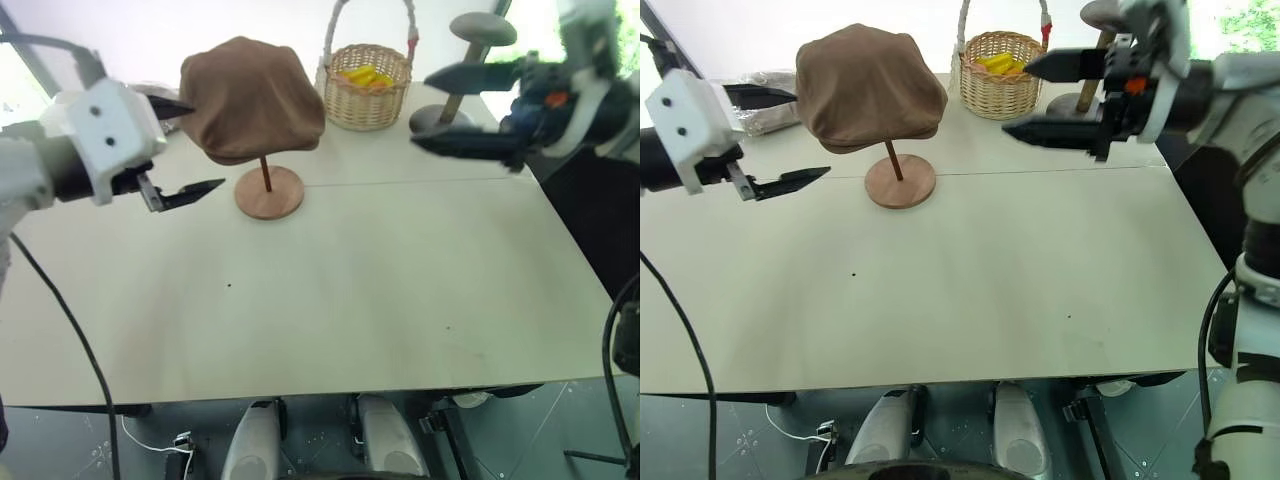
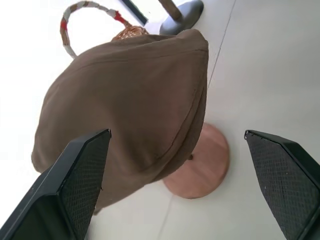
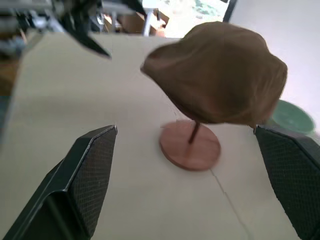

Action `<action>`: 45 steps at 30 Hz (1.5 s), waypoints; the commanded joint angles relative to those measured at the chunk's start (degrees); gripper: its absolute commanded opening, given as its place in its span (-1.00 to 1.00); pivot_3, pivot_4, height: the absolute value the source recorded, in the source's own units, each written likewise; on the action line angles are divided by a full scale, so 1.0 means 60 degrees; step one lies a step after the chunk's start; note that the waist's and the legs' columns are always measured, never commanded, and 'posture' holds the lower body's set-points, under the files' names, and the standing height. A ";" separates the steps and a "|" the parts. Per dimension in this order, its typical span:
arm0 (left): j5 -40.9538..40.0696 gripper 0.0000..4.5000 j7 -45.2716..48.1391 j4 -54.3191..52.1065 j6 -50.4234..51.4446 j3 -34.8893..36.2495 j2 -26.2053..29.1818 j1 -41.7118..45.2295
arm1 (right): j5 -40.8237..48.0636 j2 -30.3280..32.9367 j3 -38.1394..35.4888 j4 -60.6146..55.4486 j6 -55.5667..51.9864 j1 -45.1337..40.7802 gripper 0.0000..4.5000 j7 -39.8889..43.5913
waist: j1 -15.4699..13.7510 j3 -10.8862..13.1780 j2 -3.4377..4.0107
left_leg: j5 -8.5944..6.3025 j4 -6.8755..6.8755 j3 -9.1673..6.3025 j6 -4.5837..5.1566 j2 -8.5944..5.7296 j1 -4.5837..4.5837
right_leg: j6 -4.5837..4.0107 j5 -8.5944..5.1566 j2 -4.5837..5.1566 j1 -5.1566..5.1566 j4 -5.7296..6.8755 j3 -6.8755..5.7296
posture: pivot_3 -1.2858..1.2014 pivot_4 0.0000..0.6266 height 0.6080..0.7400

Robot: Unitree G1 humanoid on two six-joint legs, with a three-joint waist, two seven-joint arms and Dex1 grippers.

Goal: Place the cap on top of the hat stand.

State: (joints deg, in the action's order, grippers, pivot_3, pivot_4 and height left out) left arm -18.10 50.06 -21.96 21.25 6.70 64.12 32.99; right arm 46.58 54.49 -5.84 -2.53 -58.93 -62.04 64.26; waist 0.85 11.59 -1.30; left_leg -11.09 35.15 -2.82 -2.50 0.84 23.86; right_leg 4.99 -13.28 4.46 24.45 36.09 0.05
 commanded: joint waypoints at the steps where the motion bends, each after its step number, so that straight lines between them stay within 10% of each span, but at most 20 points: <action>1: 0.1222 1.00 -0.0578 -0.0481 -0.0474 -0.0526 -0.0171 0.0193 | 0.1043 0.0301 -0.0624 -0.0128 -0.1146 -0.0286 0.99 0.0192 | -0.0039 -0.0001 -0.0002 | -0.0001 0.0001 0.0000 0.0002 -0.0001 0.0009 | 0.0001 -0.0001 0.0001 0.0000 -0.0008 0.0000 | 0.03 -0.52 1.00; 17: 0.6854 1.00 -0.3085 -0.0080 -0.1039 -0.3169 -0.2430 0.0724 | 0.0980 -0.0035 -0.0759 -0.0564 -0.0741 0.0211 0.99 -0.0684 | -0.0019 -0.0001 -0.0001 | 0.0000 0.0028 0.0006 0.0004 -0.0009 0.0035 | 0.0046 0.0024 0.0000 0.0018 0.0009 0.0002 | 0.03 -0.52 1.00; 21: 0.7267 0.42 -0.3212 0.0455 -0.1274 -0.3143 -0.2802 0.0764 | 0.1039 -0.0103 -0.0808 -0.0726 -0.0682 0.0339 1.00 -0.0856 | -0.0016 -0.0001 -0.0001 | 0.0000 0.0030 0.0006 0.0005 -0.0009 0.0036 | 0.0047 0.0025 0.0000 0.0018 0.0008 0.0002 | 0.03 -0.52 1.00; 27: 0.7387 -0.95 -0.3192 0.0682 -0.1531 -0.2915 -0.3153 0.0733 | 0.1163 -0.0093 -0.0930 -0.0800 -0.0720 0.0384 1.00 -0.1039 | -0.0026 -0.0002 -0.0002 | 0.0000 0.0031 0.0005 0.0005 -0.0009 0.0037 | 0.0050 0.0027 0.0001 0.0018 0.0010 0.0002 | 0.03 -0.52 1.00; 45: 0.3163 -0.98 -0.2152 0.4064 -0.8320 -0.0624 -0.2386 0.1453 | 0.0990 -0.0001 -0.0687 -0.0919 -0.0476 0.0667 1.00 -0.0670 | -0.0031 -0.0002 -0.0002 | 0.0000 0.0043 0.0004 0.0005 -0.0008 0.0038 | 0.0050 0.0029 0.0003 0.0017 0.0015 0.0000 | 0.03 -0.52 1.00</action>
State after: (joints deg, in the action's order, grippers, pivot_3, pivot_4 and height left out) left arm 5.77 34.56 0.55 -22.64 0.29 48.38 39.64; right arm 52.56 53.56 -9.23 -7.64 -63.05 -56.97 59.58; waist 0.67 11.58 -1.31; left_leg -11.09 35.41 -2.79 -2.47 0.78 24.09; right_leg 5.29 -13.10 4.50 24.55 36.17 0.05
